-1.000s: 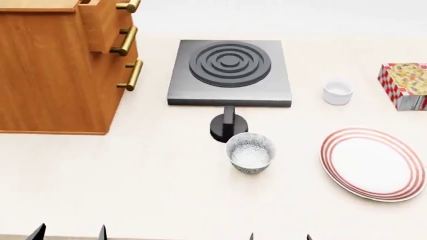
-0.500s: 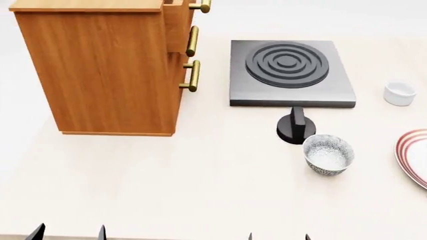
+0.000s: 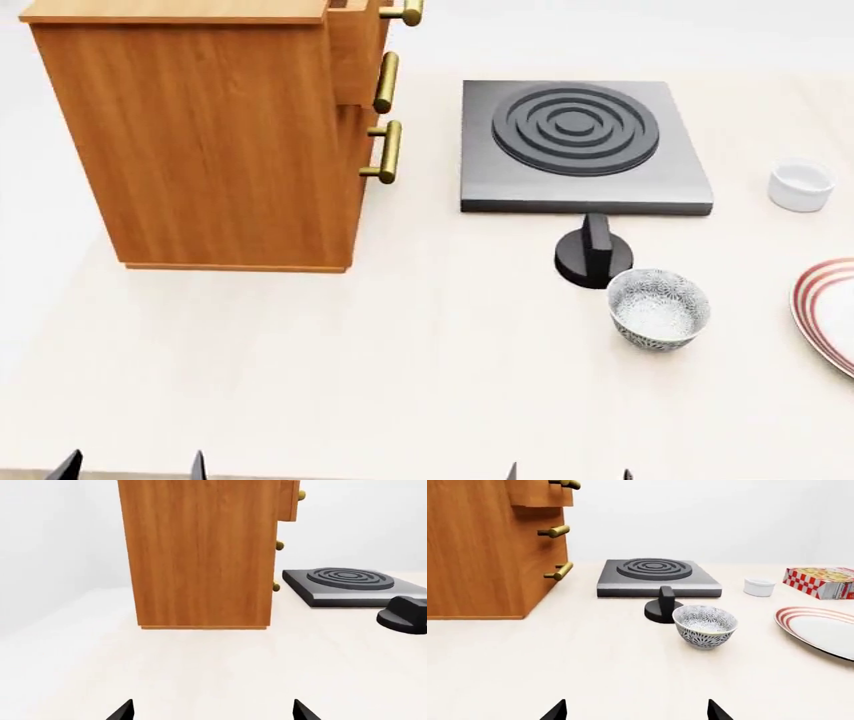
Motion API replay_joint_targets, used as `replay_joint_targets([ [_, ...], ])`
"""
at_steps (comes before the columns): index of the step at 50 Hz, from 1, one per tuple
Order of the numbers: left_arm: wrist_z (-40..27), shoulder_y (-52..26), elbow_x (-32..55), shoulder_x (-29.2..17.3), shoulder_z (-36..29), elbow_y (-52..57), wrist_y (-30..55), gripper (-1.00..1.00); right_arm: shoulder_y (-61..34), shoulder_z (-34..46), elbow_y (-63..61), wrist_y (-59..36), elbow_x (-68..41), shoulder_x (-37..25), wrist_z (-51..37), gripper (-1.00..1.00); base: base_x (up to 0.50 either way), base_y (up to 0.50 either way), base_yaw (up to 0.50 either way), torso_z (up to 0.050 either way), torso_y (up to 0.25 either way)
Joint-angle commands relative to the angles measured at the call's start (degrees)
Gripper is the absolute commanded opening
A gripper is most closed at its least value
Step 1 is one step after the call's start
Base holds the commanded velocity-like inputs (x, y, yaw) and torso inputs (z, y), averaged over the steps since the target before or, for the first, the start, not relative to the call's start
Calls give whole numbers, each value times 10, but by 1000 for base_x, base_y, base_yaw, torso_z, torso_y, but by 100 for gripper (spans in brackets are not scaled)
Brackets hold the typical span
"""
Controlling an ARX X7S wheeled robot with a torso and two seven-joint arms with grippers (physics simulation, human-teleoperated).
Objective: Pick the akita bowl on the wooden cabinet and place it on the plate.
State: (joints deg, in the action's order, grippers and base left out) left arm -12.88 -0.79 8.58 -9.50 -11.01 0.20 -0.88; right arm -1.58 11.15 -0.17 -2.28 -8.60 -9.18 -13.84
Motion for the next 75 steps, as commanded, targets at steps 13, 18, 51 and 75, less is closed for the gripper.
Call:
replay_joint_targets([
  [13,-47,13,-58,-36,-17,181,69,100,-43,-12,-293,-281,9,-11,-102,100,0,0,0,0,0],
  [18,-54,-4,-76,-41,-24,243,115,100,-68,-10,-362,-334,3,-14,-108,100,0,0,0,0,0],
  [51,-58,-90,0,-43,21,432,247,100,-80,-24,-580,-372,-60,-42,-109,100,0,0,0,0,0],
  [75,-68,-86,21,-47,25,432,236,100,-84,-8,-584,-367,-70,-63,-127,100,0,0,0,27,0],
])
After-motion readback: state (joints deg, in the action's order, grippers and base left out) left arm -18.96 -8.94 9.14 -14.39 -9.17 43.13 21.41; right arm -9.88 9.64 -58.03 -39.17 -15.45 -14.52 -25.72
